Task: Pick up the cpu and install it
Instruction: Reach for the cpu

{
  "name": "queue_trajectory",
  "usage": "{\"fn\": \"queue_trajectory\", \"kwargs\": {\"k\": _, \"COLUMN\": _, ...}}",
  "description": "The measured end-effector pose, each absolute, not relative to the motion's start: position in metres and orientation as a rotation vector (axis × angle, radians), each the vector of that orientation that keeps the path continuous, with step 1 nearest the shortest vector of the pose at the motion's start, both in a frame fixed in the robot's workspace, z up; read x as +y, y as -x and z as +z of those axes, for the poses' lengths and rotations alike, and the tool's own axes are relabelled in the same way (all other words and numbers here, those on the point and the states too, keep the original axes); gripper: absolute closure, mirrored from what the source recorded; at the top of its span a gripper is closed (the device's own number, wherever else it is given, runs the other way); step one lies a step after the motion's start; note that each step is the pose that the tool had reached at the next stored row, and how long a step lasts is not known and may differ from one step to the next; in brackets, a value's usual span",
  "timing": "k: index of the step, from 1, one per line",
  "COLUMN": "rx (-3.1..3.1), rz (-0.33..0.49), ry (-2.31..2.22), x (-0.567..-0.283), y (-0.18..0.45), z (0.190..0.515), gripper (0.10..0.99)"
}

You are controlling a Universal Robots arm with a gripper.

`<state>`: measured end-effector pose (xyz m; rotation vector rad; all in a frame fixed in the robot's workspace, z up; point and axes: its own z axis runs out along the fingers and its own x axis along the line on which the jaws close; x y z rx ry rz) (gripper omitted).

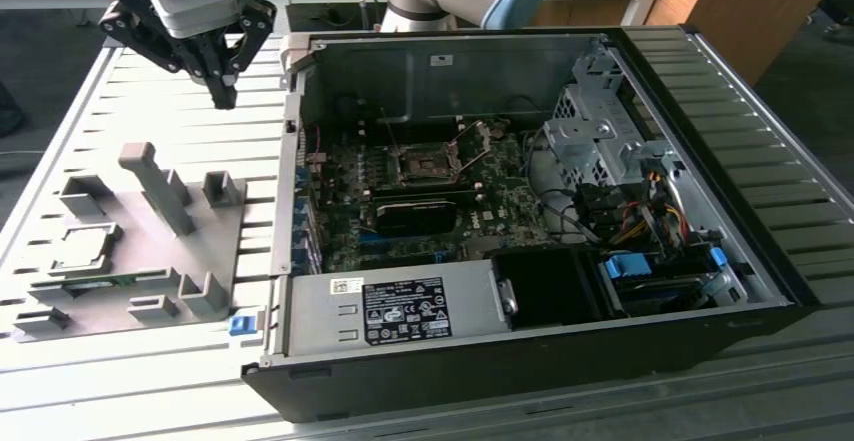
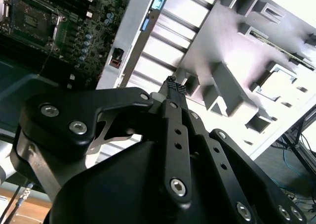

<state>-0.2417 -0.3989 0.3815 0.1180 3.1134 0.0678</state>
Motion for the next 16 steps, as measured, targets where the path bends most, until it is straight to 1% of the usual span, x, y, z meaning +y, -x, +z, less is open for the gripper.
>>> {"fn": "queue_trajectory", "kwargs": {"k": 16, "rx": 3.114, "rz": 0.068, "ry": -0.118, "x": -0.399, "y": 0.264, "z": 0.379, "gripper": 0.980}}
